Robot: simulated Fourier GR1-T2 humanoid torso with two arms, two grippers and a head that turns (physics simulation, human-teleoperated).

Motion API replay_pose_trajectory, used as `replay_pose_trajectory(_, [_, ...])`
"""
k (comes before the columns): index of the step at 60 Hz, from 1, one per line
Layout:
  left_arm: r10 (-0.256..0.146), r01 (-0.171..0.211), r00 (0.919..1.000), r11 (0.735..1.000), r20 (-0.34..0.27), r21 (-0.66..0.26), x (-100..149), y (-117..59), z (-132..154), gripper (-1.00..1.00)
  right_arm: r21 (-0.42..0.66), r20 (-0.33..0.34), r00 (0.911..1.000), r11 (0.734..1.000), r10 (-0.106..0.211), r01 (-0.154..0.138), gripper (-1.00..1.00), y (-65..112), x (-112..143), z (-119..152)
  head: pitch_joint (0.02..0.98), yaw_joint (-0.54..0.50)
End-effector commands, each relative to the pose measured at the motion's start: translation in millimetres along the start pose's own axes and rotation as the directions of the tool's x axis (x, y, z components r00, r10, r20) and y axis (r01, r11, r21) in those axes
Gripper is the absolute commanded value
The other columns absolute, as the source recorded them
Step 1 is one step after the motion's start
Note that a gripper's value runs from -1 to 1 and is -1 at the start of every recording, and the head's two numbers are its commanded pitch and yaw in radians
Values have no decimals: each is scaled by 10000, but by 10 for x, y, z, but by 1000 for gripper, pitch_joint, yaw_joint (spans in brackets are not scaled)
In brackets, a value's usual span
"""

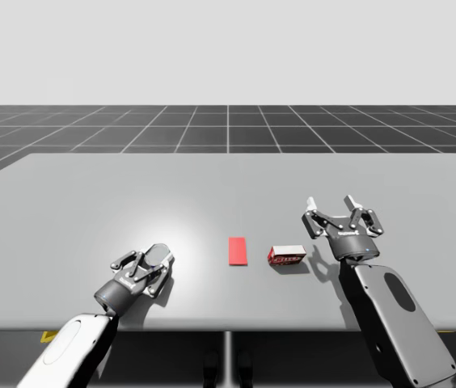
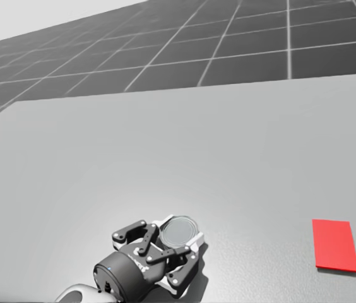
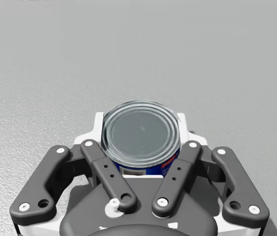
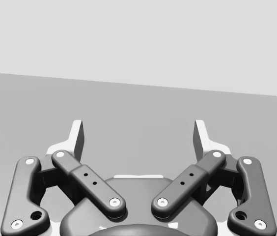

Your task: Look at the card. If it is red, pick the object on the left. If it is green, pick the object on the right.

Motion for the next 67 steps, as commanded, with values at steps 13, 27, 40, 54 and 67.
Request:
replay_pose_trajectory(13, [-276,181,9971,9913,-714,-1302,-212,-102,49,1000,-27,0,10000,10000,-10,10,-1000,-15,-6,-4,473,365])
replay_pose_trajectory(27, [-572,583,9983,9923,140,-1090,181,-51,148,1000,-50,-17,10000,10000,-44,44,-1000,-26,-7,-4,475,363])
replay_pose_trajectory(40, [-1244,1346,9818,9889,1435,-635,856,74,282,1000,-62,10,10000,10000,-24,24,-1000,-38,-4,-7,461,370])
replay_pose_trajectory(54, [-1937,2016,9521,9794,2365,-92,1392,157,331,1000,-78,40,10000,10000,-13,13,-1000,-44,1,-9,449,371])
replay_pose_trajectory(67, [-2746,2652,8978,9613,3443,751,1960,91,428,1000,-157,64,9995,9994,-302,303,-1000,-65,14,-8,443,372])
